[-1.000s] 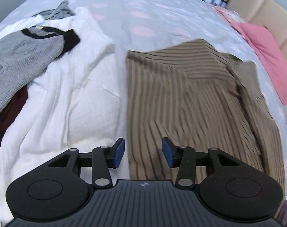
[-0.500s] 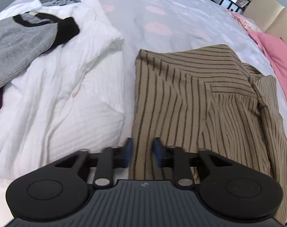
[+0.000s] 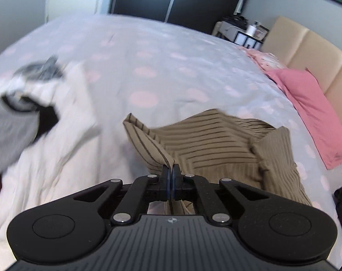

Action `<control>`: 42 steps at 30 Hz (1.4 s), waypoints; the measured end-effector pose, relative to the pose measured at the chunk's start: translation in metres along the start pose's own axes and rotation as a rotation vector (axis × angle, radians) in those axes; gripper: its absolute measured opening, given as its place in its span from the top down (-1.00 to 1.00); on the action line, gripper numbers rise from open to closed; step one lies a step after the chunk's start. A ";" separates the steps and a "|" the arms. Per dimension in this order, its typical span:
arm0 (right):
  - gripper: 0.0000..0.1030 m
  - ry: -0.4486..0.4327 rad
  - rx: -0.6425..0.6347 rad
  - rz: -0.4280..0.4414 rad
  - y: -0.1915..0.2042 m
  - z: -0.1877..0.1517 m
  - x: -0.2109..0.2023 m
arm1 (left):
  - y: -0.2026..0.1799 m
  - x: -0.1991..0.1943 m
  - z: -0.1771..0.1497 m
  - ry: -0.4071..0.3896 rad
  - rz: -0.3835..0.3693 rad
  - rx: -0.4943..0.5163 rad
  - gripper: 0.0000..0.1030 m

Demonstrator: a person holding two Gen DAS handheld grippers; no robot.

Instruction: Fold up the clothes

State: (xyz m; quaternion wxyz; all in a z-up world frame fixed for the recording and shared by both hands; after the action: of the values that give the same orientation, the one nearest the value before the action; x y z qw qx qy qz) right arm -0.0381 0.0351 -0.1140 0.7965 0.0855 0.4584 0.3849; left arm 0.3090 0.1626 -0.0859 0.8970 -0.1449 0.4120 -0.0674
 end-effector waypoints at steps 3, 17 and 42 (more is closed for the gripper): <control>0.95 -0.042 0.063 -0.017 -0.015 -0.002 -0.016 | -0.040 0.006 0.000 -0.010 0.032 0.127 1.00; 0.95 -0.066 0.307 -0.089 -0.098 -0.046 -0.072 | -0.195 0.104 -0.065 0.144 0.078 0.486 1.00; 0.25 -0.037 0.006 -0.392 -0.156 0.052 -0.094 | -0.122 0.070 -0.006 0.060 0.103 0.399 0.44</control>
State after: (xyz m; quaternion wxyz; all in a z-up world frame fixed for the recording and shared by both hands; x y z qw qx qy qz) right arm 0.0602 -0.1255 -0.0983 0.8642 0.0038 0.4528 0.2194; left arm 0.3501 0.0288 -0.1011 0.8975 0.0593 0.4241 -0.1060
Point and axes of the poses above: each gripper's, at about its wrist camera, not at the fingertips, and x roughly the way its jaws point, y to its left, z to its top, the point moved 5 cm from there along x, roughly the way its jaws point, and after that the axes turned 9 degrees about -x, right-handed, at the moved point
